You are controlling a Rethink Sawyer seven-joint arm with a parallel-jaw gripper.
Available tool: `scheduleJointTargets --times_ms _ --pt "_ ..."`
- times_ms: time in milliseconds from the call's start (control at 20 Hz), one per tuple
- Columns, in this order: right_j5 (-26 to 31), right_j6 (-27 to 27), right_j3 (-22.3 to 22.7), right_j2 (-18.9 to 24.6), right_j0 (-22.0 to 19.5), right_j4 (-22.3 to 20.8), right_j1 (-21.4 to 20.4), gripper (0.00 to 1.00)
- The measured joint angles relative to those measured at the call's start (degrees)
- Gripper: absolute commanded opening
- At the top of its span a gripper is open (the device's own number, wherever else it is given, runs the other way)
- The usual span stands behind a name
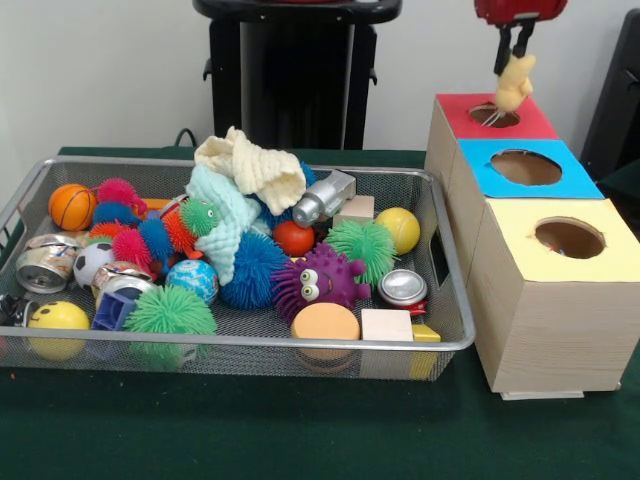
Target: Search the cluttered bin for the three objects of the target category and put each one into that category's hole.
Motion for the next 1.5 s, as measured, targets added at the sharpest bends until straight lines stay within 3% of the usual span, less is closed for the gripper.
scheduleJointTargets --times_ms 350,650,1300,1500 --pt "-5.8 0.0 0.0 -0.1 -2.1 0.0 2.7 0.0" --pt "-6.7 0.0 0.6 -0.1 -2.5 0.0 3.7 0.0" --pt "-7.9 0.0 5.4 -0.2 -3.2 0.0 1.3 0.0" --pt "-11.0 0.0 5.8 -0.5 -3.1 0.1 2.2 0.0"
